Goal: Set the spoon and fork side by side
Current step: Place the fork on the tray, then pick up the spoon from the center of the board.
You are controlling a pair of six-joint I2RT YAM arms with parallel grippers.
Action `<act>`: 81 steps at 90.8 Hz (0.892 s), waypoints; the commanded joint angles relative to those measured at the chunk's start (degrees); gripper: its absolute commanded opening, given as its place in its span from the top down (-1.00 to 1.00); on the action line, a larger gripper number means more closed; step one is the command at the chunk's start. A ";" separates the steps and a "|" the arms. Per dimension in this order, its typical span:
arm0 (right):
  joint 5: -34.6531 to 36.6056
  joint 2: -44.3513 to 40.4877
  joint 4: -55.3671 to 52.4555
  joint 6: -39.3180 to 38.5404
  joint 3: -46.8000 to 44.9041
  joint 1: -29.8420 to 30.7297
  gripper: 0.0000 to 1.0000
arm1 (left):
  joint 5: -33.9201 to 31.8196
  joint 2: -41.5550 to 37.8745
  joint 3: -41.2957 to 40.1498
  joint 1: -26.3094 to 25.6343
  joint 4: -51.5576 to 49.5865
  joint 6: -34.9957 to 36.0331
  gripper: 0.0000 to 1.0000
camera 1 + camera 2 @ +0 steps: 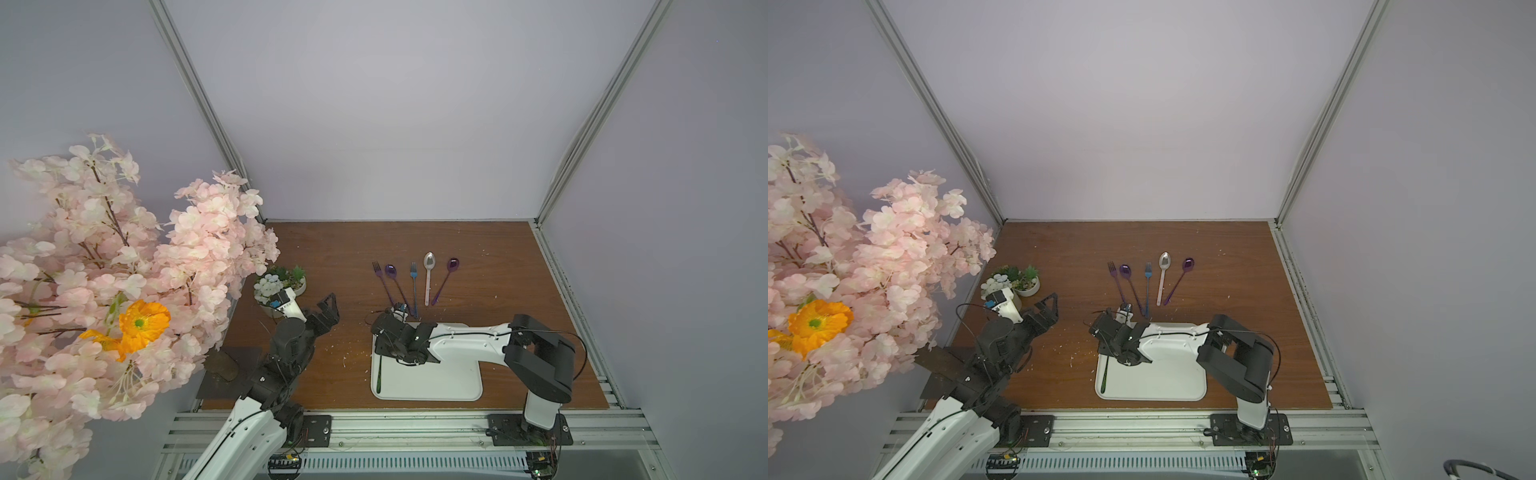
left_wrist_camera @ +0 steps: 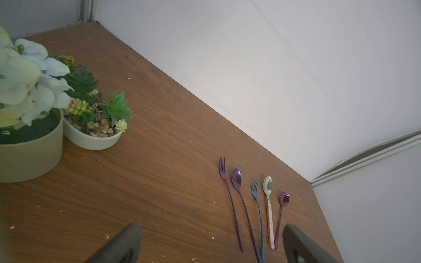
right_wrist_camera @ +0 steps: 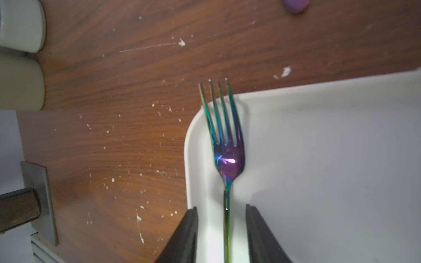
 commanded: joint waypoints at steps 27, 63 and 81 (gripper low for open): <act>5.17 -13.19 -18.22 -26.13 7.51 -13.64 -0.16 | -1.84 0.82 -0.01 0.42 -0.15 -0.31 -0.97; -1.37 7.51 -26.95 -47.67 28.85 -33.87 -0.06 | -3.78 3.08 1.02 0.42 -0.39 0.00 -0.97; -2.06 16.41 -26.49 -47.71 33.63 -34.46 -0.03 | -4.49 4.51 1.22 0.42 -0.15 0.16 -0.97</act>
